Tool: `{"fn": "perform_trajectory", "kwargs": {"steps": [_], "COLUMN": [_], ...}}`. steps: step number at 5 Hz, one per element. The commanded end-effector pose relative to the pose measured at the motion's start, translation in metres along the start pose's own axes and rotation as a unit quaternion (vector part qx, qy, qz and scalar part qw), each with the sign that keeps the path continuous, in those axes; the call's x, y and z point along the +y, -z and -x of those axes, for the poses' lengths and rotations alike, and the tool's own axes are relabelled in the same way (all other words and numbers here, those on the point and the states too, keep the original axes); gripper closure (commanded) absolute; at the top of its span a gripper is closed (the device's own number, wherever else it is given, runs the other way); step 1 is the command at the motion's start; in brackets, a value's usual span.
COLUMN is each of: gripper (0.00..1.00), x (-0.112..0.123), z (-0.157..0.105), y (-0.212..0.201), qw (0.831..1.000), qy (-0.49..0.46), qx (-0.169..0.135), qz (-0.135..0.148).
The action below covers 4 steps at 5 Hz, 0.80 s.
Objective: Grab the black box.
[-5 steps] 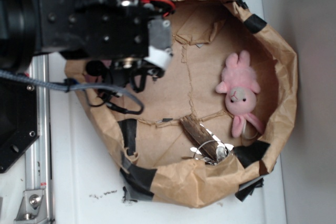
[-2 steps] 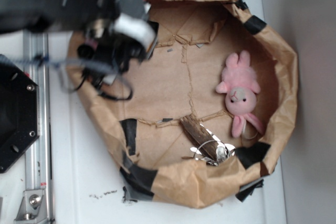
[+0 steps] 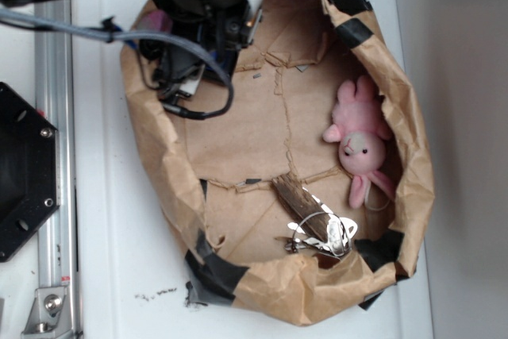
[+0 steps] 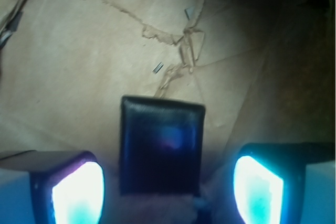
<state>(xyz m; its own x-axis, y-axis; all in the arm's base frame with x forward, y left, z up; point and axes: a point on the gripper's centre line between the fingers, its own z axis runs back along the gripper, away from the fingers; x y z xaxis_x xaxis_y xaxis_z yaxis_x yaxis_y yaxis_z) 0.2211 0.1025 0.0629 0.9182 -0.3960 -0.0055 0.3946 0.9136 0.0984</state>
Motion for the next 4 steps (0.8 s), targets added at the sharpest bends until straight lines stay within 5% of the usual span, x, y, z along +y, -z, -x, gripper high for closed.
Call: {"fn": "perform_trajectory", "kwargs": {"steps": [1,4], "gripper": [0.0,0.0], "x": [0.008,-0.01], "z": [0.009,-0.002], "y": [-0.004,0.015], "qw": [1.0,1.0], "qy": [-0.012,-0.001], "qx": [-0.002,-0.01], "qz": [-0.017,0.018]}}
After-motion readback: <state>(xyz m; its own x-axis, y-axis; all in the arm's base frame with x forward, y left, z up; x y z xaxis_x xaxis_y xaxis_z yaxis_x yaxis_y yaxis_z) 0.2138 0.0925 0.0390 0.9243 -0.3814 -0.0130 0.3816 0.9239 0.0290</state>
